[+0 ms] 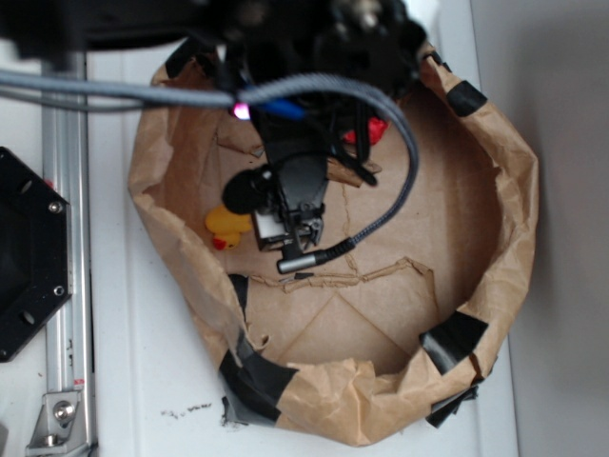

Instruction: Grab the yellow duck.

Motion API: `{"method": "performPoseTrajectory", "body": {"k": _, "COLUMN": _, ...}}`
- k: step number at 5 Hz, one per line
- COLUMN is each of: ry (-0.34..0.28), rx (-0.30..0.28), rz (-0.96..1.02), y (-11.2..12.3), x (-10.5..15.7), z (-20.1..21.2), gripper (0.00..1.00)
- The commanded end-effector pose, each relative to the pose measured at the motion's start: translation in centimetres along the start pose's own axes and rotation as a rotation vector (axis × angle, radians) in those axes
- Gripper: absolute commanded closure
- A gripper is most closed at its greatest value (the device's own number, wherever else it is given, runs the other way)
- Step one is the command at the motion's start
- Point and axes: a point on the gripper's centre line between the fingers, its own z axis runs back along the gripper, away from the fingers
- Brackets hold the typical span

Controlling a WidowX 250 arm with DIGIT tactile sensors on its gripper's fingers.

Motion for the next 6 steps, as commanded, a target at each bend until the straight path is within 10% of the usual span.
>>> {"method": "performPoseTrajectory", "body": {"k": 1, "ry": -0.037, "rx": 0.012, "rz": 0.040, "y": -1.3, "x": 0.8, "z": -4.0, "gripper": 0.00}}
{"method": "performPoseTrajectory", "body": {"k": 6, "ry": -0.020, "rx": 0.024, "rz": -0.197, "y": 1.9, "x": -1.1, "z": -6.5, "gripper": 0.00}}
